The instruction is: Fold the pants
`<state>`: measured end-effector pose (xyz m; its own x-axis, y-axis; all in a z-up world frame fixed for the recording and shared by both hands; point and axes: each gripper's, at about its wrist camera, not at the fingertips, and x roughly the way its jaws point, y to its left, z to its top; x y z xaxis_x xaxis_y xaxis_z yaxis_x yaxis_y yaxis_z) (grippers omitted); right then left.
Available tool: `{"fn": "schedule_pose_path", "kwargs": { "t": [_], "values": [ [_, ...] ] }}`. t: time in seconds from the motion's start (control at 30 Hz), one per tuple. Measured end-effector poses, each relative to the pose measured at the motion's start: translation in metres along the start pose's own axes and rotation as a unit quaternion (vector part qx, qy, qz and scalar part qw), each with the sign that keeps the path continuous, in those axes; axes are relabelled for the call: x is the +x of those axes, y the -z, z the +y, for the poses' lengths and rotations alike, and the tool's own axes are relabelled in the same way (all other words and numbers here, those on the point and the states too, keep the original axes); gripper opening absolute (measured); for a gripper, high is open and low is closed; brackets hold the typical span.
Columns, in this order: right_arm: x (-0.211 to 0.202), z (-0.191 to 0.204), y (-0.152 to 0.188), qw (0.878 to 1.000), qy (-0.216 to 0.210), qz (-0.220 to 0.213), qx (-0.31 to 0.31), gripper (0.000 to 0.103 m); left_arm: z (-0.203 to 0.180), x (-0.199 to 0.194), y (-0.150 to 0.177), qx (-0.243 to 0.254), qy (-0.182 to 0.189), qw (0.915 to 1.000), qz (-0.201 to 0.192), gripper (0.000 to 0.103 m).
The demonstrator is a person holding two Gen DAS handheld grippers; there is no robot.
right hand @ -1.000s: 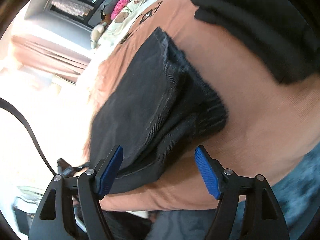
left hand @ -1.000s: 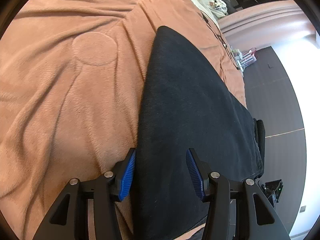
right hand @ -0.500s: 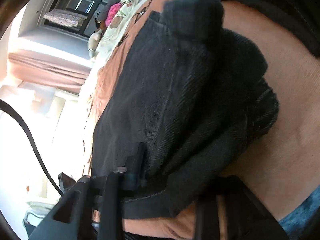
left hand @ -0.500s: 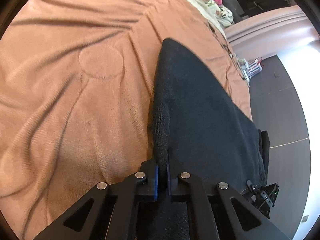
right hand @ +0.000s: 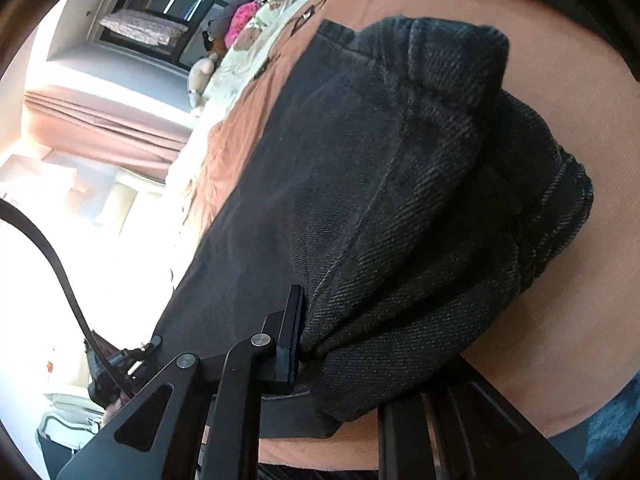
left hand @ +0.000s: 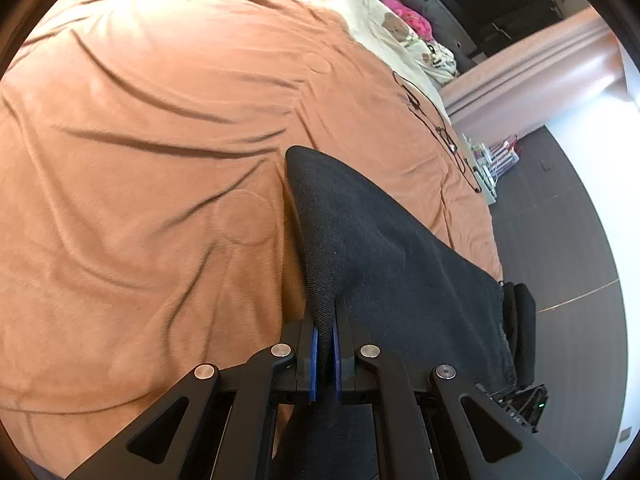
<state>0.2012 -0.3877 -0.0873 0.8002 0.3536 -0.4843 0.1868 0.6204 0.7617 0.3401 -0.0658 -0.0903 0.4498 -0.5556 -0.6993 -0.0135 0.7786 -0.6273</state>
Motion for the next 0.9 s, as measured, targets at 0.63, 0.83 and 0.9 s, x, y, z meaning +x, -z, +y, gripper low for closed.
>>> {"fn": "schedule_pose_path", "kwargs": {
  "t": [0.63, 0.83, 0.9],
  "values": [
    [-0.042, -0.046, -0.034, 0.999, 0.003, -0.025, 0.034, 0.051, 0.006, -0.032, 0.002, -0.004, -0.019, 0.9992, -0.035, 0.006],
    [-0.065, -0.041, -0.026, 0.998, 0.067, -0.020, -0.006, 0.052, 0.030, -0.021, 0.008, -0.016, -0.035, 0.9992, 0.000, 0.007],
    [-0.082, -0.039, -0.032, 0.996, 0.081, -0.030, -0.023, 0.052, 0.034, -0.016, 0.009, -0.016, -0.047, 0.9987, 0.010, 0.009]
  ]
}}
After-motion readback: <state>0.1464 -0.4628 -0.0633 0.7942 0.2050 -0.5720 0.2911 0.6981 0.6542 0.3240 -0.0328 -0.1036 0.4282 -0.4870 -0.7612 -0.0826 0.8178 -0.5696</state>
